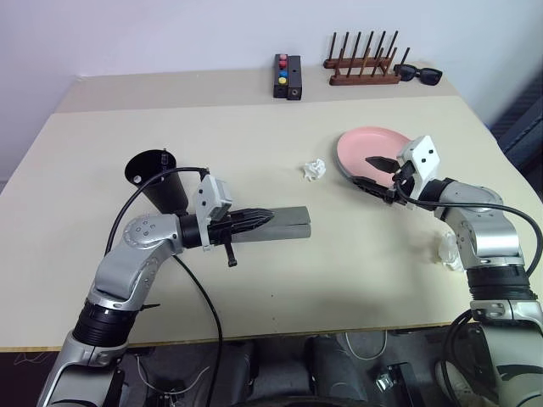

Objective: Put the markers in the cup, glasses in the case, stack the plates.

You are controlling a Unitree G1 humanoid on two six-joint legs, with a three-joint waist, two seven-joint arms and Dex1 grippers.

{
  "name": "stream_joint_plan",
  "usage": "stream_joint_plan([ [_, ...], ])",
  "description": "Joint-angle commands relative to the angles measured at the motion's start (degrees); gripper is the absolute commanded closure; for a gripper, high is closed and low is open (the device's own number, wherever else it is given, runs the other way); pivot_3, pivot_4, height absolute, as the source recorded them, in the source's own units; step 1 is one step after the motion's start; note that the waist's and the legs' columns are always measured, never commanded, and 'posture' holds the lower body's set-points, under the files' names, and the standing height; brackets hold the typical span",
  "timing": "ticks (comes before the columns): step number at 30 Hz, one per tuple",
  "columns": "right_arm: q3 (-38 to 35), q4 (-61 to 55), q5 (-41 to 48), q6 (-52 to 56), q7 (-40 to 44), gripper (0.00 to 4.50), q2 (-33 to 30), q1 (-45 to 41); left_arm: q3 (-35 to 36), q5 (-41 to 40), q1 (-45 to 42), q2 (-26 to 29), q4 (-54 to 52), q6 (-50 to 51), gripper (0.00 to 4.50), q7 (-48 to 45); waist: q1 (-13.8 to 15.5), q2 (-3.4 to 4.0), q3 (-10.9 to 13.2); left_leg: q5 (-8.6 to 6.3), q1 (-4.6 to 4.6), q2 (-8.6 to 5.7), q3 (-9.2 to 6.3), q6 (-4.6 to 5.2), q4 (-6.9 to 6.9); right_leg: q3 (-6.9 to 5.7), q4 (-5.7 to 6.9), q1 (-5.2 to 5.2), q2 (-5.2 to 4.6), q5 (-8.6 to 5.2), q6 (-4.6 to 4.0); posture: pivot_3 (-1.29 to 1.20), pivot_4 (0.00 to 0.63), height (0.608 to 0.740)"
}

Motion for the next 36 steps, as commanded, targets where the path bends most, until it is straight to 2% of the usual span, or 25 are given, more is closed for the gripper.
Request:
stream_joint_plan([
  [1, -1.69, -0.41, 0.57, -1.12, -0.05, 1.67, -0.84, -0.27, 0.56, 0.18, -0.96, -0.34, -0.89, -1.08, 4.50, 0.40, 0.00, 0.00, 0.00, 0.00, 0.00, 0.00, 0.00, 0.00, 0.00, 0.00, 0.00, 0.00, 0.00, 0.00, 0.00, 0.00, 0.150, 0.740],
  [11, -2.34, 2.53, -1.20, -3.53, -3.45, 1.67, -0.98, -1.74, 1.35, 3.67, -4.46, -3.63, 1.72, -3.99, 4.50, 5.61, 0.04, 0.00, 0.00, 0.00, 0.00, -0.01, 0.00, 0.00, 0.00, 0.00, 0.00, 0.00, 0.00, 0.00, 0.00, 0.00, 0.150, 0.740],
  [15, -2.77, 3.49, -3.15, -3.56, -5.29, 1.67, -3.37, -1.55, 0.60, 6.60, -7.67, -6.03, 2.39, -4.74, 4.50, 10.20, 0.17, -0.01, 0.01, 0.00, 0.00, -0.02, 0.00, 0.00, 0.00, 0.00, 0.00, 0.00, 0.00, 0.00, 0.00, 0.00, 0.150, 0.740],
  [21, -5.09, -4.63, -0.29, 7.20, -0.47, 1.67, -12.49, 3.14, 0.41, 3.88, -11.94, -7.90, 0.48, 1.79, 4.50, 11.79, 0.37, -0.01, 0.01, 0.00, -0.03, -0.03, 0.00, 0.00, 0.01, 0.00, -0.01, -0.01, -0.01, 0.00, 0.00, 0.00, 0.150, 0.740],
  [30, -13.44, -17.36, 3.34, 17.11, 1.31, 1.67, -20.43, 15.04, -1.36, 1.51, -12.83, -7.15, 1.77, 4.68, 4.50, 5.98, 0.24, -0.01, 0.01, 0.00, -0.03, -0.01, 0.02, 0.01, 0.01, 0.00, -0.01, 0.00, 0.00, 0.00, 0.00, 0.00, 0.150, 0.740],
  [36, -19.77, -24.80, 7.61, 30.88, 5.61, 1.67, -27.48, 24.66, -1.79, -0.16, -14.38, -5.73, 3.31, 7.83, 4.50, 2.22, 1.21, -0.01, 0.01, -0.01, -0.03, -0.01, 0.02, 0.02, 0.03, 0.00, 0.00, 0.00, 0.00, 0.00, 0.00, 0.00, 0.150, 0.740],
])
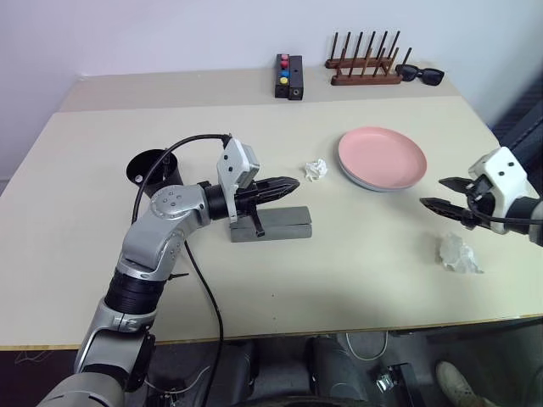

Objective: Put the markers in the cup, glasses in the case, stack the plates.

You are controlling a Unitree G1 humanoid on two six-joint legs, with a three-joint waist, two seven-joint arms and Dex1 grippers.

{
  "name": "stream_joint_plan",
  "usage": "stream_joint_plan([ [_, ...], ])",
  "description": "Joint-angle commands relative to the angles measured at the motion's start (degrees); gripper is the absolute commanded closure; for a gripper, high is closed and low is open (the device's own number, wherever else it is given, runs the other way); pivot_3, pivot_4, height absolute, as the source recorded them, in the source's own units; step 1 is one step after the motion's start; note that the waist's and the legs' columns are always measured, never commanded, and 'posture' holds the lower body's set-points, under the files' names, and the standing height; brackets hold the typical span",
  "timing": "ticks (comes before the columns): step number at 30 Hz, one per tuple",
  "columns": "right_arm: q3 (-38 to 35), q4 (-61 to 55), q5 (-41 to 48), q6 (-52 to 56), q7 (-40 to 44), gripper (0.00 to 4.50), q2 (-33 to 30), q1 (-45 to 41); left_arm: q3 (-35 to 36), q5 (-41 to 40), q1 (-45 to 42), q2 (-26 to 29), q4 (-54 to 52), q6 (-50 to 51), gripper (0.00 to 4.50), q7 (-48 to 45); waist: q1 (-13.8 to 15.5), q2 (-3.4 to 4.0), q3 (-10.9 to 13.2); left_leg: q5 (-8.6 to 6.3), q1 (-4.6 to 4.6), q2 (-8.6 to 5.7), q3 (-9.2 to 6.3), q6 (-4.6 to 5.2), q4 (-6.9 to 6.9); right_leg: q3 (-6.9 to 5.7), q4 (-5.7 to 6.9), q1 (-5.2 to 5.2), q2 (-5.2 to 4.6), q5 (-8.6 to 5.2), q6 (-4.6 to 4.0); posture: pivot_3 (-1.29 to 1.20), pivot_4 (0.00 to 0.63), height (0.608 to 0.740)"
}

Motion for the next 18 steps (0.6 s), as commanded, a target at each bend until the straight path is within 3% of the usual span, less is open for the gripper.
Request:
stream_joint_plan([
  [1, -4.86, -4.02, 2.77, 7.20, 2.92, 1.67, -4.26, 3.46, 0.27, -1.02, -1.82, 0.99, 0.28, 0.61, 4.50, -1.92, 0.36, 0.00, 0.00, 0.00, 0.00, 0.01, 0.00, 0.00, 0.00, 0.00, -0.01, 0.01, 0.01, 0.00, 0.00, 0.00, 0.150, 0.740],
  [8, -4.99, -2.56, 3.19, 10.61, 6.02, 1.67, -7.75, 8.66, -0.32, -0.41, -2.41, 0.88, 0.81, 0.12, 4.50, -3.20, 0.41, -0.01, 0.00, -0.01, 0.01, 0.01, 0.01, 0.02, 0.06, -0.01, -0.03, 0.08, 0.00, 0.00, 0.00, 0.00, 0.150, 0.740],
  [18, 4.45, 7.90, -0.52, 4.99, 7.67, 1.67, -7.44, 7.88, 0.41, -0.65, -1.25, 1.36, -1.29, 1.14, 4.50, -2.21, 0.38, -0.02, 0.01, -0.01, 0.01, 0.01, 0.01, 0.02, 0.06, -0.02, -0.03, 0.07, 0.00, 0.00, 0.00, 0.00, 0.150, 0.740],
])
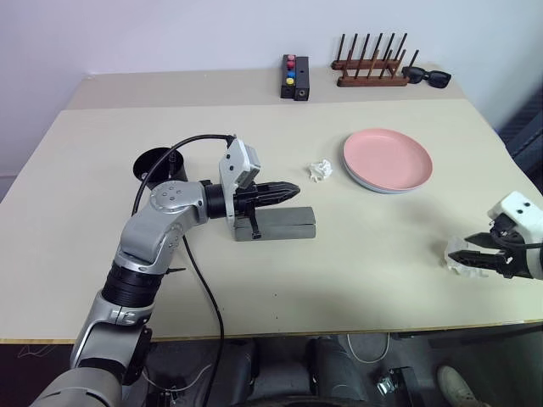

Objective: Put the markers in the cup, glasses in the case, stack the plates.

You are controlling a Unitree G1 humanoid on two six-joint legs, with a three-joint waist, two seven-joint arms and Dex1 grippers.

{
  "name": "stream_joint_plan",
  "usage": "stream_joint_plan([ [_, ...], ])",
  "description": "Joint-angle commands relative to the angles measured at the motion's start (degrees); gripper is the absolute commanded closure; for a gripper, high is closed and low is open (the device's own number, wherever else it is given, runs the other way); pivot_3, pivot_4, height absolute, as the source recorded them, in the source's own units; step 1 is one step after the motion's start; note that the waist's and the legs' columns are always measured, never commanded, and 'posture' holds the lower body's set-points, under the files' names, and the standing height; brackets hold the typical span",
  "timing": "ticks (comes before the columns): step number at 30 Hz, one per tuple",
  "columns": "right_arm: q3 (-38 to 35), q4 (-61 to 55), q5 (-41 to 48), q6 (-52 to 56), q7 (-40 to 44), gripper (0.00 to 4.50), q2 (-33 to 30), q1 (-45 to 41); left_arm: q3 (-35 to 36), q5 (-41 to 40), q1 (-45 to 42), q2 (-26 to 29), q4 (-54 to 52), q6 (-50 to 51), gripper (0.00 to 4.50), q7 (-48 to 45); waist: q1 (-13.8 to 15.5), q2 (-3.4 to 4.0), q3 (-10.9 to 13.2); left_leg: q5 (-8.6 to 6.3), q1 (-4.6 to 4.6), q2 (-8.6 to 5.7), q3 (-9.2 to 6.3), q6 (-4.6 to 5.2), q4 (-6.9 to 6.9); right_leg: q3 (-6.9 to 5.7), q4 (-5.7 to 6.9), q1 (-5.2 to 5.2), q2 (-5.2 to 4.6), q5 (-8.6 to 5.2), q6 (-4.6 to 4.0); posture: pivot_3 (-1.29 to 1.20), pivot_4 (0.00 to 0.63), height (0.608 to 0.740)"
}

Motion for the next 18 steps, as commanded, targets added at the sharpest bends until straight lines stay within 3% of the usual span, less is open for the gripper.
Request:
stream_joint_plan([
  [1, 1.57, 2.00, -0.71, -1.82, 0.83, 1.67, -0.12, -1.67, 0.99, -0.76, 0.24, 0.56, -3.07, 0.54, 4.50, 0.74, -0.02, 0.00, 0.00, 0.00, 0.00, 0.00, 0.00, 0.00, 0.00, 0.00, 0.00, 0.00, 0.00, 0.00, 0.00, 0.00, 0.150, 0.740],
  [4, 3.07, 3.97, -0.94, -2.19, 0.24, 2.45, 0.61, -3.85, 1.46, -0.94, 0.85, 0.84, -4.19, 1.24, 4.50, 1.54, -0.05, 0.00, 0.00, 0.00, 0.00, 0.01, 0.00, 0.00, 0.00, 0.00, 0.00, 0.00, 0.01, 0.00, 0.00, 0.00, 0.150, 0.740],
  [8, 4.35, 4.32, -1.03, -2.42, 0.60, 4.44, 0.67, -5.25, 1.99, -1.07, 1.62, 1.29, -5.04, 1.73, 4.50, 2.36, 0.01, 0.00, 0.00, 0.00, 0.00, 0.01, 0.00, 0.00, 0.00, 0.00, 0.00, 0.00, 0.00, 0.00, 0.00, 0.00, 0.150, 0.740],
  [14, 2.57, 2.71, -0.97, -3.60, -1.03, 4.47, 0.61, -7.13, 2.36, -1.43, 2.48, 1.49, -5.95, 2.31, 4.50, 3.38, 0.05, 0.00, 0.00, 0.00, 0.00, 0.00, 0.00, 0.00, 0.01, 0.00, 0.00, 0.00, 0.00, 0.00, 0.00, 0.00, 0.150, 0.740],
  [18, 0.44, 2.34, 1.69, -5.70, -3.11, 4.47, 2.81, -17.07, 2.48, -1.93, 2.81, 1.65, -6.08, 2.80, 4.50, 3.94, -0.38, 0.03, 0.00, 0.00, 0.01, 0.01, 0.03, -0.01, 0.00, 0.02, 0.01, -0.02, 0.00, 0.00, 0.00, 0.00, 0.150, 0.740],
])
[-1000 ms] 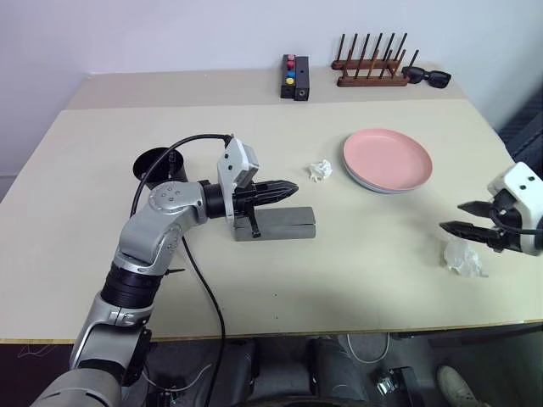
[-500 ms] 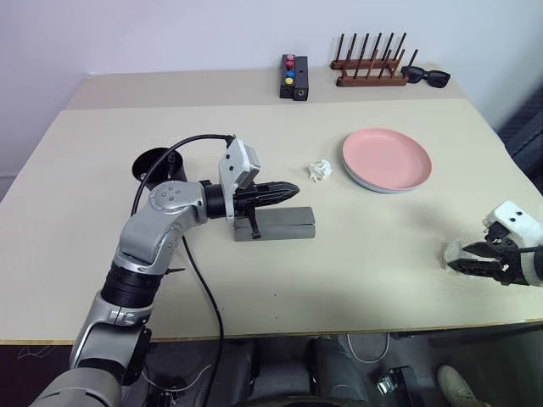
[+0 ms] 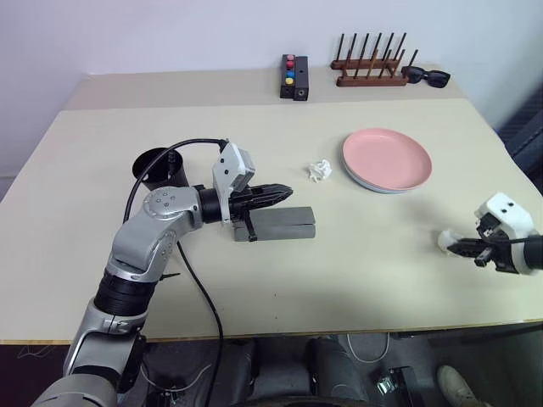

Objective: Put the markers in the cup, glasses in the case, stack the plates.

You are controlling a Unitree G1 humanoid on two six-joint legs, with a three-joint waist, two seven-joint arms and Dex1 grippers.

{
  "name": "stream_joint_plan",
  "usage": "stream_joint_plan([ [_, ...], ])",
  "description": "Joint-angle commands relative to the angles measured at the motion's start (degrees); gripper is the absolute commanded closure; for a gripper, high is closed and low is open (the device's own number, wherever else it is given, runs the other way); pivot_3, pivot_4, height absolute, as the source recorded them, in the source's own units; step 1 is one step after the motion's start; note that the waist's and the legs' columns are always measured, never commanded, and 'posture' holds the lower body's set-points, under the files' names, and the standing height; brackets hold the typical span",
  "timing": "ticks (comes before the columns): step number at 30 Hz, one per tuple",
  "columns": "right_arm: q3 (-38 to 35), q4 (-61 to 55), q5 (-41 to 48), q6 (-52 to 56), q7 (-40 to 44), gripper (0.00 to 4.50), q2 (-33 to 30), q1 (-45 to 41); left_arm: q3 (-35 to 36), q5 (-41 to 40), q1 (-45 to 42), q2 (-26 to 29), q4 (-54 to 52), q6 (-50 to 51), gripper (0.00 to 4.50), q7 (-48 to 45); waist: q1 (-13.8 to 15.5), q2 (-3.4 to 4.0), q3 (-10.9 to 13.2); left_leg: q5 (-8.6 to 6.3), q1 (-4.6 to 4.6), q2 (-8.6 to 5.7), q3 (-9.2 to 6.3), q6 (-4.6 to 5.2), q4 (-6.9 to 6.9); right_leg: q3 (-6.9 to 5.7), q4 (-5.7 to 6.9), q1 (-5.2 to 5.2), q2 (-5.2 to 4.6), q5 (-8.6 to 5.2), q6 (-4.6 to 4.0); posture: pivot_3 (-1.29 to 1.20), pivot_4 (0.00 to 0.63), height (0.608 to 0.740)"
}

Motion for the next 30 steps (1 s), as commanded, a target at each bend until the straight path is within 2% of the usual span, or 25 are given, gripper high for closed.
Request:
stream_joint_plan([
  [1, -3.44, -1.28, 2.85, -2.90, -1.96, 4.47, 1.98, -10.57, 1.44, -1.21, 0.11, 0.32, -2.16, 0.41, 4.50, 0.47, -0.24, 0.04, 0.00, 0.00, 0.01, 0.02, 0.01, 0.00, -0.01, 0.00, 0.00, -0.01, 0.01, 0.00, 0.00, 0.00, 0.150, 0.740],
  [4, -0.53, 1.31, 1.98, -5.92, -2.44, 4.47, 4.91, -18.15, 1.35, -1.19, 0.58, 0.49, -2.25, 0.42, 4.50, 0.52, -0.16, 0.02, 0.00, 0.00, 0.02, 0.04, 0.01, -0.01, -0.05, 0.00, 0.00, -0.02, 0.03, 0.00, 0.00, 0.00, 0.150, 0.740],
  [12, 8.68, 14.12, -3.89, -15.27, -1.61, 4.47, 13.39, -29.00, 2.23, -1.82, 1.55, 2.36, -3.73, 1.77, 4.50, 0.64, 0.03, -0.02, 0.03, -0.01, -0.04, -0.04, -0.03, 0.01, 0.01, -0.04, -0.03, -0.01, -0.04, 0.00, 0.00, 0.00, 0.150, 0.740],
  [23, 14.05, 36.18, -10.82, -28.69, -0.53, 4.47, 22.91, -40.39, 3.00, -2.17, 3.01, 3.42, -6.83, 3.30, 4.50, 2.78, -0.26, -0.01, 0.03, 0.00, -0.05, -0.01, -0.02, -0.01, -0.04, -0.04, -0.01, -0.09, -0.01, 0.00, 0.00, 0.00, 0.150, 0.740],
  [26, 14.47, 42.30, -12.58, -31.87, -0.55, 3.57, 24.28, -42.99, 3.15, -2.46, 3.35, 3.50, -7.66, 3.74, 4.50, 3.39, -0.23, -0.01, 0.03, 0.00, -0.05, -0.02, -0.02, -0.01, -0.04, -0.03, -0.01, -0.08, -0.02, 0.00, 0.00, 0.00, 0.150, 0.740],
  [30, 14.44, 46.34, -14.25, -34.63, -1.52, 1.61, 25.15, -44.63, 3.33, -2.71, 3.78, 3.77, -8.06, 3.87, 4.50, 3.84, -0.38, -0.01, 0.03, 0.00, -0.04, -0.02, -0.02, -0.01, -0.05, -0.03, -0.01, -0.09, -0.01, 0.00, 0.00, 0.00, 0.150, 0.740],
])
